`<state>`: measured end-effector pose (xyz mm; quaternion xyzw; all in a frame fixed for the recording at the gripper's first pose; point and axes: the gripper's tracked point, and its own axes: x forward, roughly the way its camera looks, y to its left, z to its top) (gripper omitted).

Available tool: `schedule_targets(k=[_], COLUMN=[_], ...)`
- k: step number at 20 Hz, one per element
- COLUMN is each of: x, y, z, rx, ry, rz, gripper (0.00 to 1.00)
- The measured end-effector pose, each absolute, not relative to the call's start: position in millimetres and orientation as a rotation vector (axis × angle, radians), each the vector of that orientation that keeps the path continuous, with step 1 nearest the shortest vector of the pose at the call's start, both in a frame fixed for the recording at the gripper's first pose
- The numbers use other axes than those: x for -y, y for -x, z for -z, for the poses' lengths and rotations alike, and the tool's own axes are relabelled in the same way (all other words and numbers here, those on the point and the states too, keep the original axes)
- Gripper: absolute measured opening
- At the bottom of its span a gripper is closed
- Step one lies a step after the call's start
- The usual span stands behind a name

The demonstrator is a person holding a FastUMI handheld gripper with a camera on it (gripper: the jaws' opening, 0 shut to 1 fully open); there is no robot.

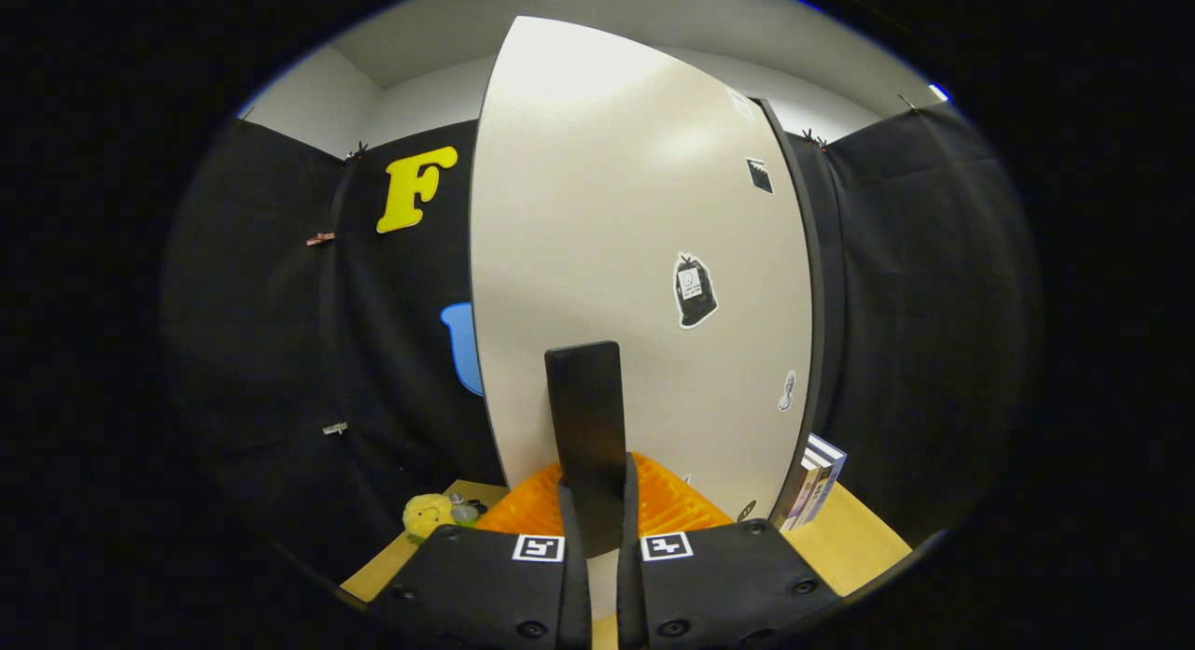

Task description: Open the shoe cabinet door, grab the shoes and put them into the shoe cabinet, then close the shoe cabinet door.

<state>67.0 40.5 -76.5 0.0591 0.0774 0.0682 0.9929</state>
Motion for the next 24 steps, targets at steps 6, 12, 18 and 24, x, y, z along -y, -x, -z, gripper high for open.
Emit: schedule_targets(k=[6, 12, 18, 24], x=[-6.5, 27.3, 54.6, 86.9], y=[-47.0, -30.7, -21.8, -14.6], z=[73.4, 71.5, 71.4, 70.9], rx=[-0.161, -0.163, -0.172, -0.164], ry=[-0.133, -0.140, -0.146, -0.151], rz=[-0.173, -0.229, -0.273, -0.281], gripper=[0.15, 0.14, 0.14, 0.14])
